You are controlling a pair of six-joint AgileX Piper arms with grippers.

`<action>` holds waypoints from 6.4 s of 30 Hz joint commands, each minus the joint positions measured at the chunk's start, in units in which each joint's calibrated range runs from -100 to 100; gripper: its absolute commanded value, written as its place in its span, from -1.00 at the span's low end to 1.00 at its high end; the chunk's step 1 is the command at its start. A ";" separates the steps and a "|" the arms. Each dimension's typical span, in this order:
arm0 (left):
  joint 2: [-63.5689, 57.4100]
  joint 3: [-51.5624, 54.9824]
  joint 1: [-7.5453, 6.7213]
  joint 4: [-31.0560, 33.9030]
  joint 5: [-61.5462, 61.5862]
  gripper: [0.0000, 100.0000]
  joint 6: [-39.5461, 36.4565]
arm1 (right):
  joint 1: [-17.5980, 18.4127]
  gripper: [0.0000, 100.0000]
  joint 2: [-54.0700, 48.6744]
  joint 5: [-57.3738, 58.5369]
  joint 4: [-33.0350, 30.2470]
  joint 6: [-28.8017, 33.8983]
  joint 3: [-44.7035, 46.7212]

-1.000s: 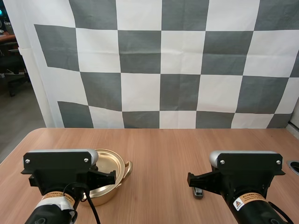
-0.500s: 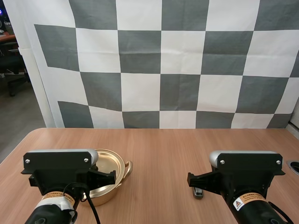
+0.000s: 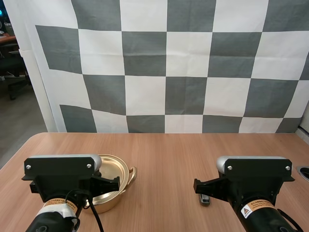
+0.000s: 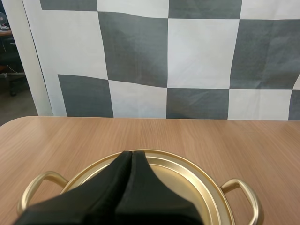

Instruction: Open the pot, put the car inside, and close it

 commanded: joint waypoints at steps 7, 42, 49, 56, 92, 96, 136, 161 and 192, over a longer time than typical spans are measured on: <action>0.00 0.00 0.02 0.03 -0.05 -1.00 -0.02 | 0.01 -1.00 0.00 0.10 -0.02 0.00 0.00; 0.00 0.00 0.02 0.03 -0.16 -1.00 -0.02 | 0.01 -1.00 0.00 0.10 -0.02 0.00 0.00; 0.00 0.00 0.02 0.03 -0.16 -1.00 -0.02 | 0.01 -1.00 0.00 0.10 0.10 0.03 0.00; 0.00 0.00 0.02 -0.08 -0.14 -1.00 -0.02 | 0.01 -1.00 0.00 0.10 0.10 0.03 0.00; 0.00 0.00 0.02 -0.05 -1.99 -1.00 -0.02 | 0.01 -1.00 0.00 0.10 6.14 0.03 0.00; 0.00 0.00 0.02 5.63 -11.87 -1.00 2.19 | 0.01 -1.00 0.00 -0.48 5.89 0.03 0.00; 38.91 -40.31 0.10 -14.37 71.24 -0.73 18.79 | 0.01 -1.00 0.00 -38.68 -8.55 -1.50 0.00; 37.59 -43.99 0.10 -8.82 71.24 -0.03 26.34 | 0.01 -1.00 0.00 -37.48 -8.55 -1.50 0.00; 46.70 -45.87 0.10 -9.39 68.42 1.00 20.05 | 0.01 -1.00 0.00 -37.48 -8.55 -1.50 0.00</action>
